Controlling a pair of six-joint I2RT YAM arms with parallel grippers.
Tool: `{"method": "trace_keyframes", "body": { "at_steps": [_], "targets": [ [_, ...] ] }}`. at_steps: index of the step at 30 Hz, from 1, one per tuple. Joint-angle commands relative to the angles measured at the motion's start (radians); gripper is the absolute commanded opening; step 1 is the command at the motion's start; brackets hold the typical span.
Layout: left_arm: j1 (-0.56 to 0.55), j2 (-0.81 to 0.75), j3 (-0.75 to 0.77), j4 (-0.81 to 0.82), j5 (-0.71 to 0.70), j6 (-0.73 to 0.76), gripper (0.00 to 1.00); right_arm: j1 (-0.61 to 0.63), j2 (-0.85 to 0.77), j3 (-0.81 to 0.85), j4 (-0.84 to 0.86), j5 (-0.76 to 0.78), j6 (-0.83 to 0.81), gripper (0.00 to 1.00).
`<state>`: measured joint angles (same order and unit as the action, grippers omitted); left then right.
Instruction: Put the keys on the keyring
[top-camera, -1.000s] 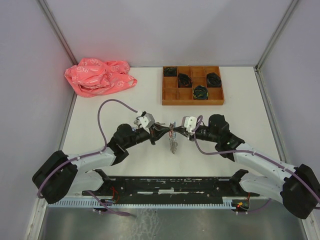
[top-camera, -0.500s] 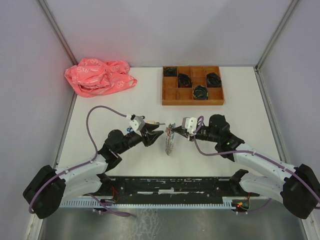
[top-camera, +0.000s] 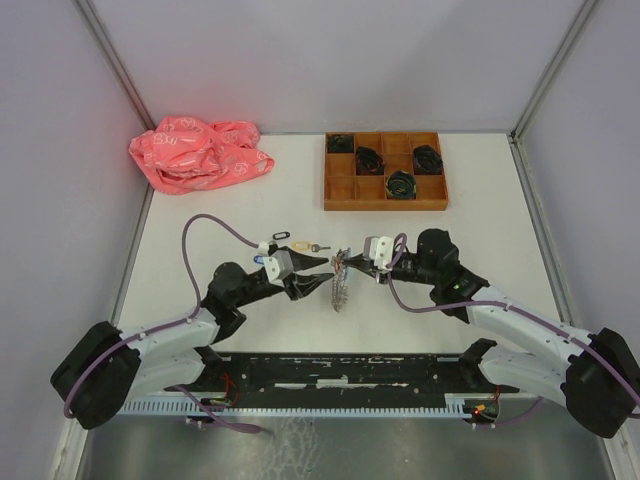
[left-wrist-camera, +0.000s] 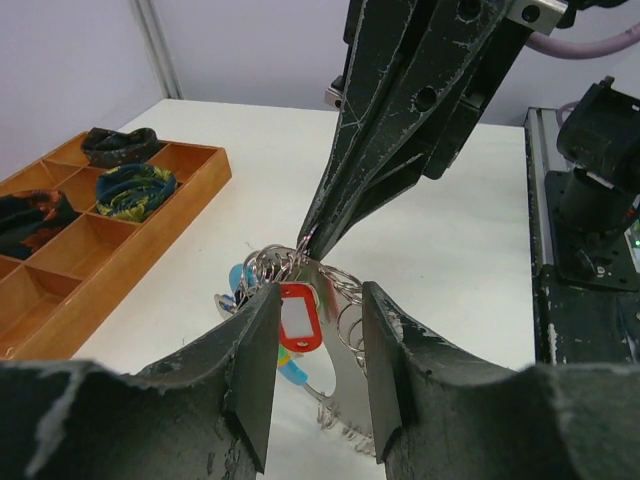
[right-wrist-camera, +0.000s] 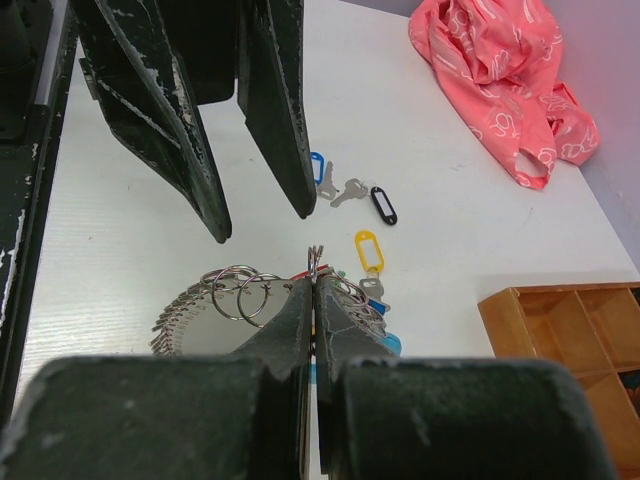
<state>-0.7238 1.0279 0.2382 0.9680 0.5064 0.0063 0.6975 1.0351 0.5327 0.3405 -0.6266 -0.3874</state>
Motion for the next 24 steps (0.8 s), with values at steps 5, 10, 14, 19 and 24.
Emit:
{"method": "trace_keyframes", "body": {
  "at_steps": [5, 10, 14, 19, 24],
  "targets": [
    [0.001, 0.082, 0.077, 0.124, 0.061, 0.137, 0.43, 0.0, -0.024, 0.065, 0.023, -0.05, -0.017, 0.01],
    [0.001, 0.122, 0.102, 0.117, 0.095, 0.136, 0.4, -0.001, -0.024, 0.069, 0.025, -0.05, -0.016, 0.01],
    [0.001, 0.141, 0.105, 0.11, 0.103, 0.137, 0.36, 0.0, -0.028, 0.073, 0.025, -0.05, -0.014, 0.01],
    [0.001, 0.147, 0.11, 0.087, 0.1, 0.15, 0.31, -0.001, -0.03, 0.077, 0.025, -0.056, -0.01, 0.01],
    [0.0, 0.135, 0.121, 0.059, 0.111, 0.154, 0.12, 0.0, -0.03, 0.081, 0.013, -0.061, -0.008, 0.01]
  ]
}}
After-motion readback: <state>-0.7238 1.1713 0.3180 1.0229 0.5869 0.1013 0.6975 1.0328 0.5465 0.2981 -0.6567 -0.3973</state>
